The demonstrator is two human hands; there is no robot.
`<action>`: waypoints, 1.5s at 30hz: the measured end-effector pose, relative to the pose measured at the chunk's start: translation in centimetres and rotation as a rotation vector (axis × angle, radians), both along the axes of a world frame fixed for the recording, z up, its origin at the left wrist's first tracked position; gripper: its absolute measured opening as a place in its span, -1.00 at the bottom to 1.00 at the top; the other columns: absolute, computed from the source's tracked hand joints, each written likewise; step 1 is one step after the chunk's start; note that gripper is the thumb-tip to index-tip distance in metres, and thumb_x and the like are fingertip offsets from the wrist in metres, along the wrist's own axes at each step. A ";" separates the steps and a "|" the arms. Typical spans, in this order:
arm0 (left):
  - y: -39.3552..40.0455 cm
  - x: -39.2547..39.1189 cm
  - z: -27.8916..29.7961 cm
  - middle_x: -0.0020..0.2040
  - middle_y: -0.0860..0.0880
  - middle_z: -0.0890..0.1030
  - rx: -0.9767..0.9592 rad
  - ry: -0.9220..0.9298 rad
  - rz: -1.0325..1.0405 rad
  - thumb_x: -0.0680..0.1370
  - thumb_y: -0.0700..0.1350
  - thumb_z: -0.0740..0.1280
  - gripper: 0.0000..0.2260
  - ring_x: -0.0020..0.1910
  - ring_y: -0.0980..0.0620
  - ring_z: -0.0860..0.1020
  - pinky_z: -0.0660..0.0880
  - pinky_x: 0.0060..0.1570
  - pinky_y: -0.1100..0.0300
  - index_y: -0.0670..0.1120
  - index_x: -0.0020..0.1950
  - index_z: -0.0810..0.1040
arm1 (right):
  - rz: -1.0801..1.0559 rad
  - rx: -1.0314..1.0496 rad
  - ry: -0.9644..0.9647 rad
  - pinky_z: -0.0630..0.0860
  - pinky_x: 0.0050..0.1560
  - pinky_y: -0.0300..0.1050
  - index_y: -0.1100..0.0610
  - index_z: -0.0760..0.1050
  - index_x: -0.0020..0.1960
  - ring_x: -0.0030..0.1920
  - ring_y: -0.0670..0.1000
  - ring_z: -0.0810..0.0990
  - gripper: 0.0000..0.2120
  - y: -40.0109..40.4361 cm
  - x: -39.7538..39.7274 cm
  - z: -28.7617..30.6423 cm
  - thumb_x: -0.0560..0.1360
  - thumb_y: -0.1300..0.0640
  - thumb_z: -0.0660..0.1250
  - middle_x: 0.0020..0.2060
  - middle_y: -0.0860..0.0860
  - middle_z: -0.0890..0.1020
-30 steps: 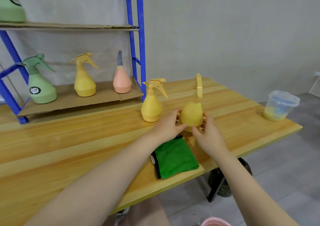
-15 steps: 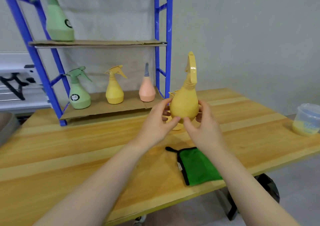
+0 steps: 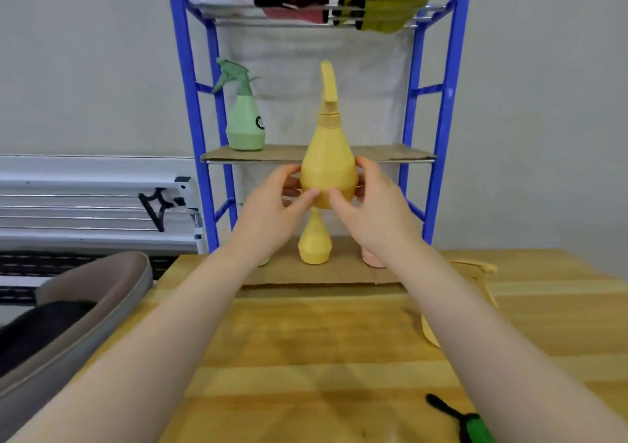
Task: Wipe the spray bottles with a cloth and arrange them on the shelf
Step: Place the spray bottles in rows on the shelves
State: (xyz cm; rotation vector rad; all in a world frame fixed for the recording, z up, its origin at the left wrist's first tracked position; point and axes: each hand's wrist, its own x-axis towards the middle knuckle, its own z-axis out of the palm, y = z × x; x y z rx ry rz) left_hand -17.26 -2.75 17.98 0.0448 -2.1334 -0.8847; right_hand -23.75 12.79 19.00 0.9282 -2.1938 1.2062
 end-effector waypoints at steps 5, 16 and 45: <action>-3.3 -2.1 5.2 0.14 0.06 0.61 -0.049 -0.003 0.128 0.54 0.11 0.37 -0.61 0.00 0.14 0.57 0.51 0.00 0.18 -0.03 0.28 0.42 | 0.032 0.005 -0.021 0.43 -0.09 -0.12 0.07 0.30 0.39 0.06 0.07 0.58 -0.45 -4.5 -3.7 5.0 0.49 -0.14 0.32 0.12 0.04 0.60; -8.6 -11.6 10.1 0.09 -0.12 0.62 -0.220 -0.278 0.323 0.59 0.08 0.28 -0.68 0.06 -0.12 0.57 0.50 0.03 0.00 -0.15 0.15 0.50 | -0.015 0.222 -0.059 0.55 -0.01 0.00 0.13 0.35 0.29 0.04 0.12 0.59 -0.48 -10.4 -13.2 9.3 0.48 -0.17 0.32 0.09 0.09 0.61; -4.3 -9.0 4.4 0.32 -0.14 0.48 -0.433 -0.252 0.263 0.51 -0.10 0.31 -0.57 0.33 -0.16 0.39 0.32 0.29 0.03 -0.13 0.37 0.42 | -0.088 0.290 0.205 0.43 0.04 -0.03 0.14 0.42 0.28 0.17 0.15 0.51 -0.66 -4.6 -9.6 3.7 0.53 0.09 0.26 0.15 0.11 0.55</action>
